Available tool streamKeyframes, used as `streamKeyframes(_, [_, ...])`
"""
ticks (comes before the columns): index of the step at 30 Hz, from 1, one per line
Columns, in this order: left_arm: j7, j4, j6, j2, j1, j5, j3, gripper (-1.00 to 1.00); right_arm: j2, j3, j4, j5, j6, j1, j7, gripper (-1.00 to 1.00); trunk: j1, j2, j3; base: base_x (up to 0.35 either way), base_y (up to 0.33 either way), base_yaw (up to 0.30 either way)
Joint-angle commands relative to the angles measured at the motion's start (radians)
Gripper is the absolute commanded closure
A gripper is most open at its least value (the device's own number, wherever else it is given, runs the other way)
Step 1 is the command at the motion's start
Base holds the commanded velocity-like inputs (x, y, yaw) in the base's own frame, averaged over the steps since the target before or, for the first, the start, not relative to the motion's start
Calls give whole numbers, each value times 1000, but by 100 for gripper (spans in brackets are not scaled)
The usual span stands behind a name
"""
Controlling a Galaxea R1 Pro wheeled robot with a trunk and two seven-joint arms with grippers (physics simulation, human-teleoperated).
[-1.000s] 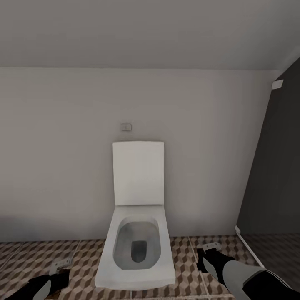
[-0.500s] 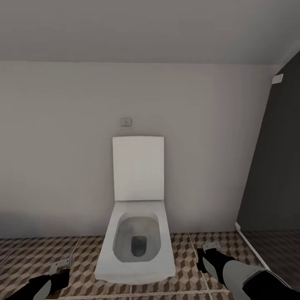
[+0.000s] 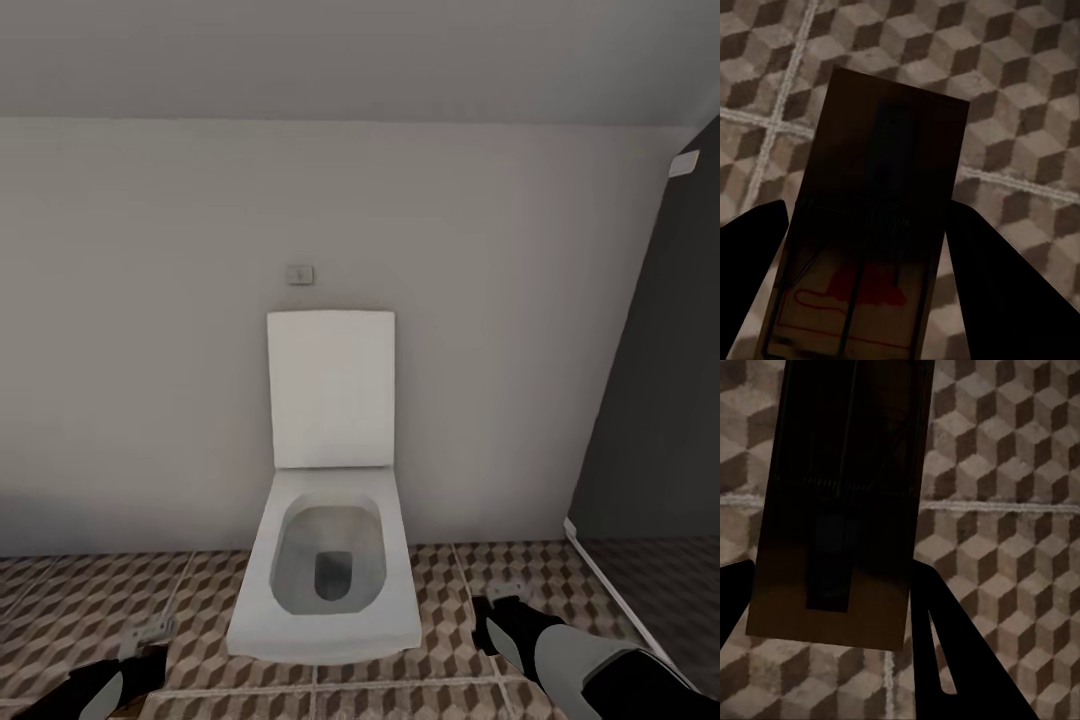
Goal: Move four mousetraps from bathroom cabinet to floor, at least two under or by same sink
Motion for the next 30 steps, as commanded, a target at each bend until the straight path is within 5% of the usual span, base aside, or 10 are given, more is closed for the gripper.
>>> streamKeyframes(1, [-1, -2, 4, 1, 0, 6, -5, 100, 0, 9, 1, -13, 2, -1, -1, 100, 0, -1, -5, 0, 0, 0])
streamKeyframes(30, [-2, -5, -3, 2, 0, 6, -6, 100, 1, 10, 1, -12, 2, -1, -1, 100, 13, -8, -117, 0, 0, 0])
